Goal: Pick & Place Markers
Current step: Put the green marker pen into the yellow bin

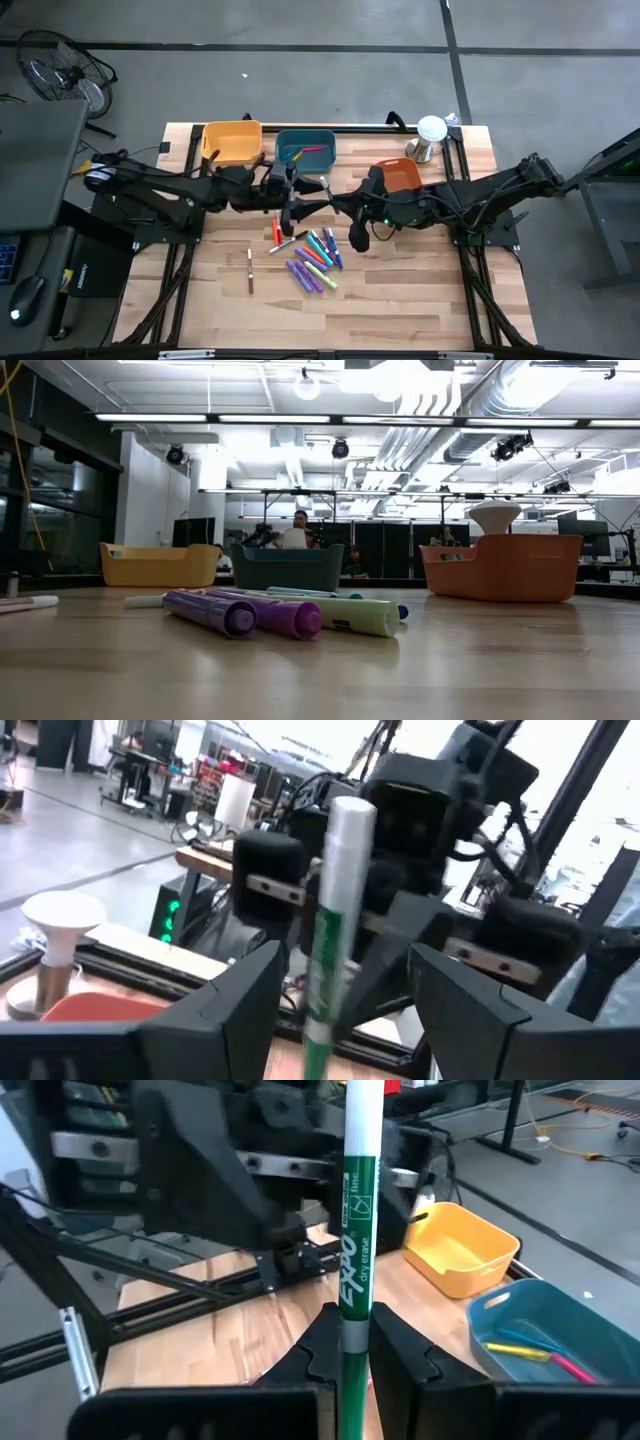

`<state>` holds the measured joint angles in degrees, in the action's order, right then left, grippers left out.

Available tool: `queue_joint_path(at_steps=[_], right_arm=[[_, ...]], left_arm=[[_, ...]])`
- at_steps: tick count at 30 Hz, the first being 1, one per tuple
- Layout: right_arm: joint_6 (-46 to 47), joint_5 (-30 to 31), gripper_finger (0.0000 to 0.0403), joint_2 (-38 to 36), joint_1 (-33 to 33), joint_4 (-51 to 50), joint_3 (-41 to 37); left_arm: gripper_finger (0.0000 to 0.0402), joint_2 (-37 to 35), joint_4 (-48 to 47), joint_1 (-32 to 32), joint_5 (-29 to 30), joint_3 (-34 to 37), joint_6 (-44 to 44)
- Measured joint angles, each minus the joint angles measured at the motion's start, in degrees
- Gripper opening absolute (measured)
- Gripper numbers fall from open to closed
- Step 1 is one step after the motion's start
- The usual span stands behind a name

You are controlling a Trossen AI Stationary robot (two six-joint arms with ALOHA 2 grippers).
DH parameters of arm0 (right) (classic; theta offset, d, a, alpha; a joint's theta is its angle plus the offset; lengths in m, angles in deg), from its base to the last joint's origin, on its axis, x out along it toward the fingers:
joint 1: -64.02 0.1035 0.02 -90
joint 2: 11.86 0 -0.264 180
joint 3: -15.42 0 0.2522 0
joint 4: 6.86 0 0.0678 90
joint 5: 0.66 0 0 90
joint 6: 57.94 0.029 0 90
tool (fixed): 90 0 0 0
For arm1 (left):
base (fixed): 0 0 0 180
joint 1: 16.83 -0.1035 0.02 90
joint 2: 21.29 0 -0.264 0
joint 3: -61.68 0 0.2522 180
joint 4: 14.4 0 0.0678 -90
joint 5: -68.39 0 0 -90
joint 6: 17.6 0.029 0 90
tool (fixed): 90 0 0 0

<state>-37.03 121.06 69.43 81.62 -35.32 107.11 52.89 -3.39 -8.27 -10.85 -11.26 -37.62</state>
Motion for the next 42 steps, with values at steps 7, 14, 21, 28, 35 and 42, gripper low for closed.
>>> queue_joint_path(at_steps=[7, 14, 21, 28, 35, 42], right_arm=[[-0.7, -1.3, 0.0022, 0.0, 0.0, 0.1, 0.0], [-1.3, -3.8, 0.0022, 0.0, -0.8, 0.3, 0.0], [-1.9, -5.1, 0.0022, 0.0, -0.8, 0.1, 0.0], [-1.9, -5.1, 0.0022, 0.0, -0.8, -0.3, 0.0], [-1.7, -5.1, 0.0022, 0.0, -0.8, -0.9, 0.0], [-1.5, -5.1, 0.0022, 0.0, -0.8, -0.9, 0.0]], left_arm=[[0.0214, 2.1, 2.9, 0.0, 0.5, 0.0, -0.1], [0.0214, 4.3, 5.9, 0.0, 1.1, 0.0, -0.8], [0.0196, 4.9, 6.1, 0.0, 1.8, 0.0, -0.8], [0.0087, 4.9, 6.1, 0.0, 2.2, 0.0, 0.1], [0.0027, 4.9, 6.0, 0.0, 1.1, 0.0, 2.3], [0.0027, 4.9, 6.0, 0.0, 0.8, 0.0, 2.3]])
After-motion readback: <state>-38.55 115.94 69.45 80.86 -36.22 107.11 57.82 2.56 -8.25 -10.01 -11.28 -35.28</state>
